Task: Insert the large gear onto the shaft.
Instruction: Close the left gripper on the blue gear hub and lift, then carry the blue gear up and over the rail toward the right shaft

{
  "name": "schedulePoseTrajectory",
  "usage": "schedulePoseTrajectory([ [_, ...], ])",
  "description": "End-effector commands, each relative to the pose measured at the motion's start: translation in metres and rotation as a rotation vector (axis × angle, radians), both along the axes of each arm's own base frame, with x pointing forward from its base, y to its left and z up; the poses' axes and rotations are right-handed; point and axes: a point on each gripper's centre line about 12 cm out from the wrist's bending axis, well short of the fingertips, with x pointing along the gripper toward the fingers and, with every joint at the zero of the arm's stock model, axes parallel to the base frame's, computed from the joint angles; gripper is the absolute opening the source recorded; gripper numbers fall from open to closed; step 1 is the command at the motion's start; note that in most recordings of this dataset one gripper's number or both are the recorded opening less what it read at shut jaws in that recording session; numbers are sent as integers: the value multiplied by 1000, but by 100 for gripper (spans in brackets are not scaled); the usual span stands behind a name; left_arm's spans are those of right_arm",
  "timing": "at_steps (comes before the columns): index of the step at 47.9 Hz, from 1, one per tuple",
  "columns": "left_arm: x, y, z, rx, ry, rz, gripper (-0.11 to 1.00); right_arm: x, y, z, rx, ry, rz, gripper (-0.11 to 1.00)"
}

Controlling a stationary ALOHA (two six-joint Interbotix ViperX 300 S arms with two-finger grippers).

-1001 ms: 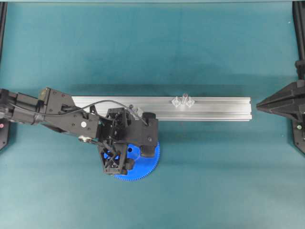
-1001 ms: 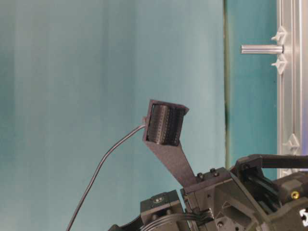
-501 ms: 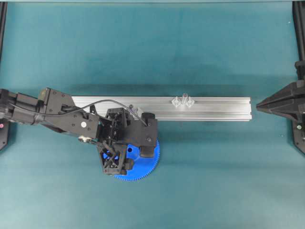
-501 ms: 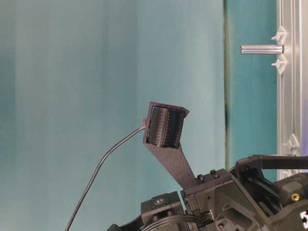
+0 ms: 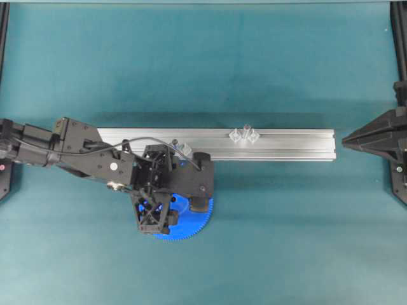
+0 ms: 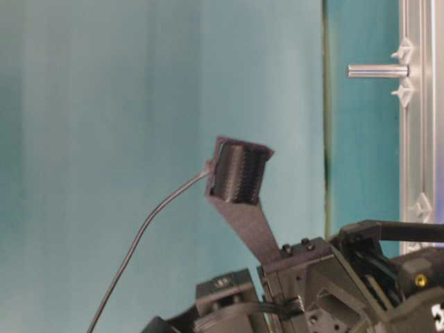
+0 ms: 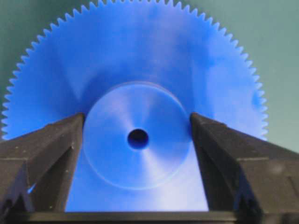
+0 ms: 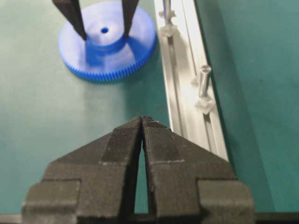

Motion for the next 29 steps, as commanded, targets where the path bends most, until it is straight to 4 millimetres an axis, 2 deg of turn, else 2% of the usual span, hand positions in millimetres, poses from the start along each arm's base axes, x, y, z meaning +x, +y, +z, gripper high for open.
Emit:
schedulePoseTrajectory([
  [1, 10, 0, 21, -1, -63, -8, 77, 2, 0, 3, 5, -11, -5, 12],
  [16, 21, 0, 43, 21, -114, -61, 77, 1, 0, 2, 5, -11, -5, 12],
  [29, 37, 5, 78, 30, -210, -69, 77, 0, 0, 1, 6, -14, -6, 12],
])
